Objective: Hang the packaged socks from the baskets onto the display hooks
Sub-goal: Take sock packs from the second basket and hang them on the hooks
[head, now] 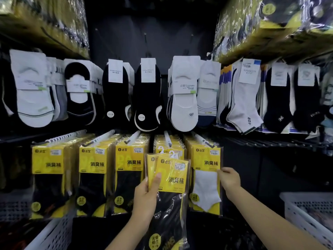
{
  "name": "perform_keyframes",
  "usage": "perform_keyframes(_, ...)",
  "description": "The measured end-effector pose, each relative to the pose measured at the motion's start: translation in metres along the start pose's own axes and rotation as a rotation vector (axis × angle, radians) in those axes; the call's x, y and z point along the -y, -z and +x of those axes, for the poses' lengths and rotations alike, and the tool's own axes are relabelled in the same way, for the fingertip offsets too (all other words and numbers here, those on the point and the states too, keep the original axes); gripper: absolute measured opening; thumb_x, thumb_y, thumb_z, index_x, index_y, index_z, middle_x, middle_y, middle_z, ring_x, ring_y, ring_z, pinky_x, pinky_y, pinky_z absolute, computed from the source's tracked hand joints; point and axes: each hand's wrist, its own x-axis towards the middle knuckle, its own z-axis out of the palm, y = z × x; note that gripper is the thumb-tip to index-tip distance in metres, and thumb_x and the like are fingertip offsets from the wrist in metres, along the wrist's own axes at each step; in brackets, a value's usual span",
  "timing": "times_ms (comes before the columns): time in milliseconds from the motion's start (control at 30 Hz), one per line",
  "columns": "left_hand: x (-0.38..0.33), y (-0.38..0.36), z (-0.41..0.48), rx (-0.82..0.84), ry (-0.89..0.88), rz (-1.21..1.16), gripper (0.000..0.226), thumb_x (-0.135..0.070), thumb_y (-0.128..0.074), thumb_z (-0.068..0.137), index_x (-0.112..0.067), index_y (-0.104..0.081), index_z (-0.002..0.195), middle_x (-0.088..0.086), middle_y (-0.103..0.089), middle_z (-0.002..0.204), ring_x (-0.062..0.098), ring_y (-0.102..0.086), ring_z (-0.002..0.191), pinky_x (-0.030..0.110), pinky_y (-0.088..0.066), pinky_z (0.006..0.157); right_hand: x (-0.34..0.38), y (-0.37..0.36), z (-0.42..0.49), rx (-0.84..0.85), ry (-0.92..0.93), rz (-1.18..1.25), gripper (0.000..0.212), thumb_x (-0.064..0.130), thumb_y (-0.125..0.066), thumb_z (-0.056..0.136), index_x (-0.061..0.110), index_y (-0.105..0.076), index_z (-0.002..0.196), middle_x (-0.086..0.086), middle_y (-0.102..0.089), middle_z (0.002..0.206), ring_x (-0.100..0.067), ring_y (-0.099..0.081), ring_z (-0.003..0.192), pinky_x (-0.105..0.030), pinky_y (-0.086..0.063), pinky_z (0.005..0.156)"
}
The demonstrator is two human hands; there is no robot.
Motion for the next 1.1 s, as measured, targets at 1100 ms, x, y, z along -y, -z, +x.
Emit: perform_keyframes(1100, -0.004, -0.011, 0.016, 0.197, 0.083, 0.012, 0.018, -0.031, -0.052, 0.094, -0.021, -0.067, 0.097, -0.012, -0.076, 0.084, 0.001, -0.071, 0.080, 0.009, -0.050, 0.060, 0.033, 0.031, -0.019, 0.354, 0.354, 0.232, 0.013, 0.018, -0.056, 0.094, 0.019, -0.066, 0.103, -0.001, -0.073, 0.102, -0.008, -0.070, 0.088, -0.023, -0.056, 0.075)
